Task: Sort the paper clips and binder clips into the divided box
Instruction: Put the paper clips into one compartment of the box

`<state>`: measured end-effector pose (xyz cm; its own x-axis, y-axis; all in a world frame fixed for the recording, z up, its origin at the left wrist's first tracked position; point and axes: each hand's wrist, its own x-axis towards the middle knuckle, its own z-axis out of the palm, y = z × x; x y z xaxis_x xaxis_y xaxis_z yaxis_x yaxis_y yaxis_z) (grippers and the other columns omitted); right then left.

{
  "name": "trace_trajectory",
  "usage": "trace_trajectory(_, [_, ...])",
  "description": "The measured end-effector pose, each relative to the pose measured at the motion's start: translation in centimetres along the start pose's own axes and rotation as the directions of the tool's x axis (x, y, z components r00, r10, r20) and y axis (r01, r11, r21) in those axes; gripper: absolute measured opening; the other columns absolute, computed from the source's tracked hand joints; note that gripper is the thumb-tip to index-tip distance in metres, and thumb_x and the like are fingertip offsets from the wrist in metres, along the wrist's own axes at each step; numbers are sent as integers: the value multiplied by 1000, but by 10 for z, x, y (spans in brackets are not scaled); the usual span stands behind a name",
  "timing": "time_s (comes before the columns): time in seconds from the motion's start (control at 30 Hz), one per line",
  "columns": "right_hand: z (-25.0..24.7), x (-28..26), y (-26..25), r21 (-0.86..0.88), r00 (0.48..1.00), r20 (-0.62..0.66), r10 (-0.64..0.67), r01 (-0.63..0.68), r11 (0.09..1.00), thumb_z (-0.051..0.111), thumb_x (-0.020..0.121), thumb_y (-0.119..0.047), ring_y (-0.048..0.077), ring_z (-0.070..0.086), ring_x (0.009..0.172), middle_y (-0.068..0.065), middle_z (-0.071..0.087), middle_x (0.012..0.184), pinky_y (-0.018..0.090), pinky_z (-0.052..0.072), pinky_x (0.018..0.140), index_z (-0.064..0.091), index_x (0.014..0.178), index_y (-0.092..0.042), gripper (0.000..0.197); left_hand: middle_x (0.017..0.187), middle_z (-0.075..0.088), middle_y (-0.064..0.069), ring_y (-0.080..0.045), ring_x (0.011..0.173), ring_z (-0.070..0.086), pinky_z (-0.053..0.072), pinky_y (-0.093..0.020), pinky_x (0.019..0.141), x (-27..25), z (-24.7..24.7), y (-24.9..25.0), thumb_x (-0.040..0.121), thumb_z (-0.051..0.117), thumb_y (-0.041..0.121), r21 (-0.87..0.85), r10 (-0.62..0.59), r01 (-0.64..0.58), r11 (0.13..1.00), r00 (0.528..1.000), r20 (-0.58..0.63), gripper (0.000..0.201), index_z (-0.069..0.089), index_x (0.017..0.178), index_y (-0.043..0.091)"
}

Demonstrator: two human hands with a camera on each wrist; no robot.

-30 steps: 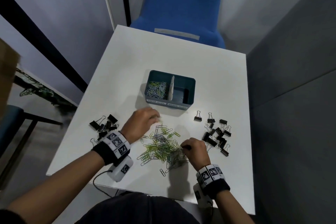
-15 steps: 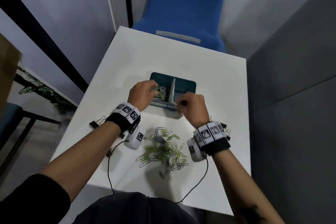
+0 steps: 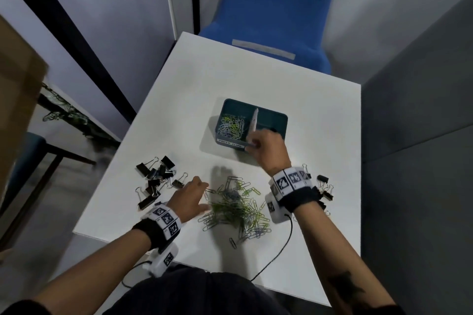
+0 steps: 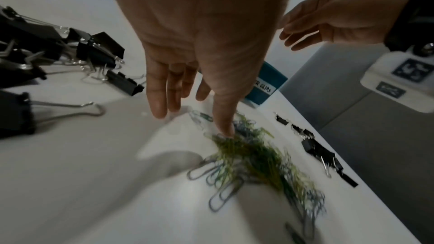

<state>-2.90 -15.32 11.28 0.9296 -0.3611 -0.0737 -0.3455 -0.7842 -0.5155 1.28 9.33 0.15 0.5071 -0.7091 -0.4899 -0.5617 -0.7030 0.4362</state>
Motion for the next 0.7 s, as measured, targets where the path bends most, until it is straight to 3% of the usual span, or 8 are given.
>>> trace_trajectory(0.1, [31, -43, 24, -58, 979, 187, 82, -72, 996, 73, 82, -20, 16, 63, 83, 2, 67, 102, 33, 56, 80, 68, 107, -19, 26, 136, 27, -8, -27, 120, 43, 49, -40, 90, -6, 15, -6, 73, 80, 41, 19, -19, 18, 1000, 997, 74, 98, 23, 146, 10])
trace_trajectory(0.17, [58, -66, 45, -200, 909, 364, 203, -137, 970, 73, 81, -24, 23, 61, 98, 5, 58, 118, 38, 54, 85, 55, 127, -23, 50, 136, 24, -10, -27, 121, 40, 48, -37, 91, -9, 22, -5, 70, 82, 38, 40, 6, -10, 999, 997, 80, 108, 15, 149, 9])
trace_trajectory(0.23, [81, -86, 63, -307, 844, 449, 292, -161, 938, 70, 80, -19, 29, 55, 106, 8, 43, 123, 41, 53, 82, 36, 136, -28, 66, 135, 24, -10, -26, 118, 41, 48, -32, 86, -10, 26, 1, 72, 81, 36, 53, 38, -43, 998, 995, 91, 109, 10, 150, 9])
trace_trajectory(0.33, [102, -106, 74, -310, 849, 410, 332, -212, 927, 65, 82, -11, 31, 46, 111, 9, 33, 124, 44, 54, 76, 26, 135, -32, 69, 136, 25, -10, -24, 113, 43, 47, -28, 81, -7, 29, 14, 75, 79, 32, 53, 89, -93, 994, 993, 81, 105, 9, 150, 9])
trace_trajectory(0.47, [119, -119, 61, -268, 885, 346, 311, -224, 937, 73, 76, -20, 29, 43, 107, 7, 34, 124, 40, 51, 65, 27, 132, -39, 74, 130, 30, -8, -24, 109, 46, 51, -31, 79, 1, 36, 33, 75, 79, 35, 42, 156, -159, 986, 986, 53, 97, 17, 146, 14])
trace_trajectory(0.57, [126, -122, 48, -210, 895, 337, 293, -232, 950, 65, 81, -13, 30, 42, 107, 7, 33, 124, 39, 48, 67, 32, 135, -36, 67, 132, 31, -8, -25, 114, 44, 51, -36, 82, 7, 38, 46, 78, 76, 35, 56, 183, -187, 981, 981, 65, 91, 19, 147, 18])
trace_trajectory(0.7, [129, -121, 43, -115, 901, 329, 282, -258, 959, 69, 80, -22, 28, 46, 104, 7, 38, 118, 37, 48, 70, 42, 130, -28, 58, 124, 37, -8, -28, 106, 49, 50, -39, 76, 15, 39, 53, 81, 71, 23, 63, 200, -203, 977, 978, 52, 70, 34, 140, 17])
